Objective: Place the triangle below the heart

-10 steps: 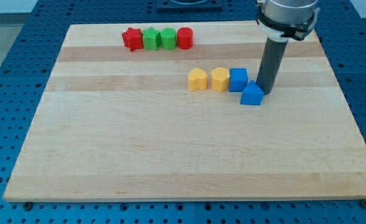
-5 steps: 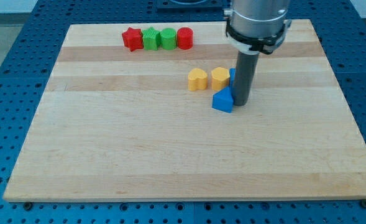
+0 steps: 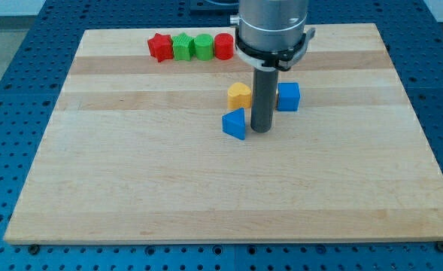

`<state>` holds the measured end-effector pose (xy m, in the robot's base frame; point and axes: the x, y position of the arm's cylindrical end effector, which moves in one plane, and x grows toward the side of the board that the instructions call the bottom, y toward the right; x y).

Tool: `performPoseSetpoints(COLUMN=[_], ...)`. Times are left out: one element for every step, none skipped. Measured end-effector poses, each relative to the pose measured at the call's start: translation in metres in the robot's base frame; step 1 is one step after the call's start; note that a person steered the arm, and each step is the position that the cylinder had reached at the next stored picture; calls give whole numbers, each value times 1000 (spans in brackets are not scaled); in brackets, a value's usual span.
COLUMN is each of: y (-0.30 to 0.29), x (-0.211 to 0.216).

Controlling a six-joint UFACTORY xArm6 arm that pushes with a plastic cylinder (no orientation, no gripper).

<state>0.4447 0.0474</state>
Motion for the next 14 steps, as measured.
performPoseSetpoints(y=[0, -3, -14, -39, -59, -67, -70, -70, -70, -70, -67, -53, -45, -44], x=[-16, -26, -29, -29, -29, -29, -23, -9, 5, 20, 32, 33, 33, 34])
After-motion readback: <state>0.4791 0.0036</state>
